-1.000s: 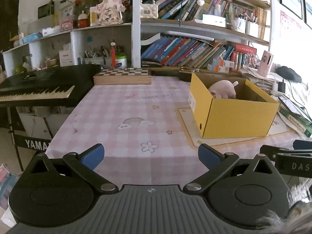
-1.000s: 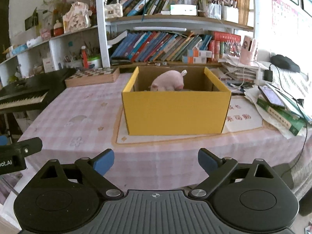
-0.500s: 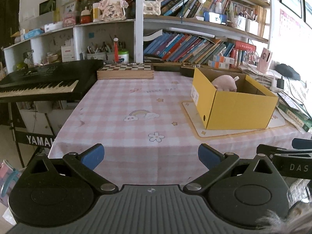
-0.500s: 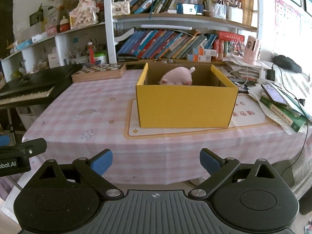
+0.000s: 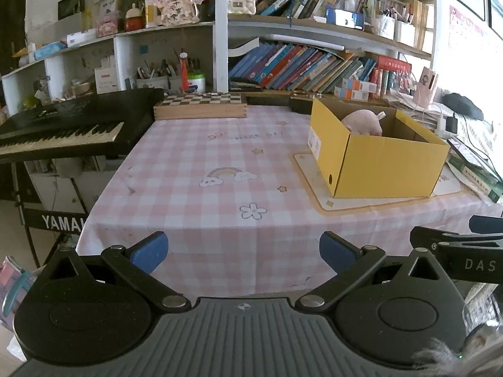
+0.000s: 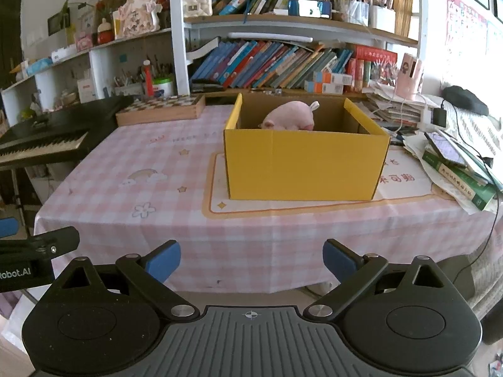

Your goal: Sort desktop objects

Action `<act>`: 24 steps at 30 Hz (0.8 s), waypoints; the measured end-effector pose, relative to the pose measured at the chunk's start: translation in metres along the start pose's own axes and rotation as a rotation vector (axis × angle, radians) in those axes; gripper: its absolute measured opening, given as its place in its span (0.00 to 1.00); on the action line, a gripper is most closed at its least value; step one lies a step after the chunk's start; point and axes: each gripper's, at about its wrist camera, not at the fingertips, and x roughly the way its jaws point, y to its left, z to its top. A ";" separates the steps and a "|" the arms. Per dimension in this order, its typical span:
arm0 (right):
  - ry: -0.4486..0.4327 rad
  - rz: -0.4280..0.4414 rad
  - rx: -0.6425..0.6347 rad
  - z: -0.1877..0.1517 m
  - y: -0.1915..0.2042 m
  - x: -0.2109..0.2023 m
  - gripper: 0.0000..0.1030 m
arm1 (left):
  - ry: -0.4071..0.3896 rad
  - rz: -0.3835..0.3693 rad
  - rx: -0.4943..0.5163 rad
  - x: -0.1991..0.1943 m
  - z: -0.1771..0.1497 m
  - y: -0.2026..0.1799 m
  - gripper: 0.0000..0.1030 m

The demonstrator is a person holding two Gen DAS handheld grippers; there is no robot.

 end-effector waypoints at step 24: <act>0.015 -0.003 0.001 0.001 0.002 0.005 0.96 | 0.021 -0.029 0.004 0.010 0.002 -0.002 1.00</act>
